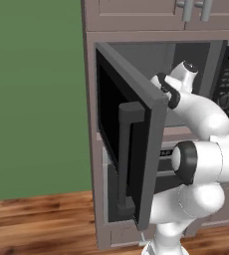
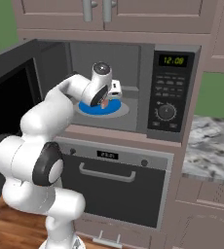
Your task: Transport the steak from the fridge to the microwave and turn on the microwave.
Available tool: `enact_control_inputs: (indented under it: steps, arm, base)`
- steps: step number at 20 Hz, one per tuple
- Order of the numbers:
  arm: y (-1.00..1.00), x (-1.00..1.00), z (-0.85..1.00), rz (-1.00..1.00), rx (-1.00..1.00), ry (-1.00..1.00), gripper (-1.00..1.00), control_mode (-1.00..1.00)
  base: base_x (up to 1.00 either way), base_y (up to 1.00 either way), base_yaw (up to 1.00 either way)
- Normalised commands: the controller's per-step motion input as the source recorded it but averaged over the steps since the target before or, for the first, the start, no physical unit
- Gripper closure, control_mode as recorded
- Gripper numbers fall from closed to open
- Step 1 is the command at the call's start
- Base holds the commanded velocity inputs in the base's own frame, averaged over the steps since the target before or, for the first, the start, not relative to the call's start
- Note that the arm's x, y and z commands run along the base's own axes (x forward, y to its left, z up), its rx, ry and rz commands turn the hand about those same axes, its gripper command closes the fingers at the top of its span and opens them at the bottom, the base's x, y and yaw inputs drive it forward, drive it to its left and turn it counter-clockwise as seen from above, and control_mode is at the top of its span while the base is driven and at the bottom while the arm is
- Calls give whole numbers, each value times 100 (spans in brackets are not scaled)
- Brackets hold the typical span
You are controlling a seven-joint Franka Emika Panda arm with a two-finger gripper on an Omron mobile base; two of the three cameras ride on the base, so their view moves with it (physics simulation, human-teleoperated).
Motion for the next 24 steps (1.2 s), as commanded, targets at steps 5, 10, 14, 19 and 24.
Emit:
enact_control_inputs:
  steps: [5,10,14,19,24]
  arm:
    - [-6,-80,16,0,4,0,-100,-100]
    - [0,-69,14,1,5,-3,-100,-100]
    - [-5,-67,16,0,5,-9,-100,-100]
    - [-8,-64,13,0,4,-5,-100,-100]
    - [-2,-56,2,0,0,-3,-100,-100]
  base:
    - [0,0,0]
    - [0,0,0]
    - [0,0,0]
    - [0,0,0]
    - [0,0,0]
